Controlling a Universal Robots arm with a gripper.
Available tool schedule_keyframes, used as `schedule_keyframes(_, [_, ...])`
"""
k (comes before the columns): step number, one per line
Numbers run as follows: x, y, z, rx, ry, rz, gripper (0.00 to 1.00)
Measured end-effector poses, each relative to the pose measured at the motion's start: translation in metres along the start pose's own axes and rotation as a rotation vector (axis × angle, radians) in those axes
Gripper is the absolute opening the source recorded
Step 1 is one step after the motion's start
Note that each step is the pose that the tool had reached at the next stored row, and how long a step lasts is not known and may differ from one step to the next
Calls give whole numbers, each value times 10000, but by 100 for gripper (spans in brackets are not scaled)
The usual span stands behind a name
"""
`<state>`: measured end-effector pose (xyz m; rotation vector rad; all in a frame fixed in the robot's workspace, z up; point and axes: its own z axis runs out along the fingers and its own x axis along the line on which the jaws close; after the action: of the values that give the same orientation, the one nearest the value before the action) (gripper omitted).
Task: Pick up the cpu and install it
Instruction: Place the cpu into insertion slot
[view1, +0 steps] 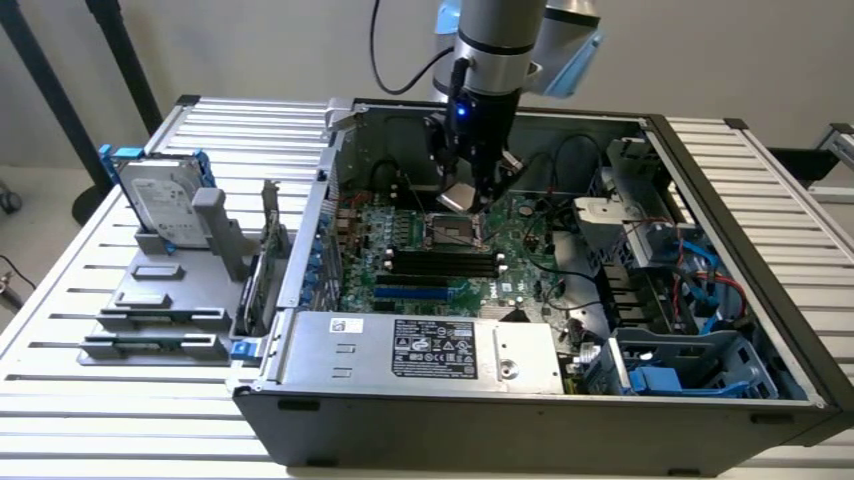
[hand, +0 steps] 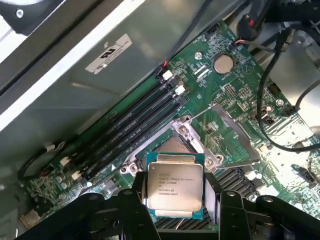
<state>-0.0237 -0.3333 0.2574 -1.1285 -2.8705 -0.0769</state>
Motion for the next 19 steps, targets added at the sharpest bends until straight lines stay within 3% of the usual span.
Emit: schedule_keyframes(19, [-12, -4, 168, -237, -84, 3441, 55])
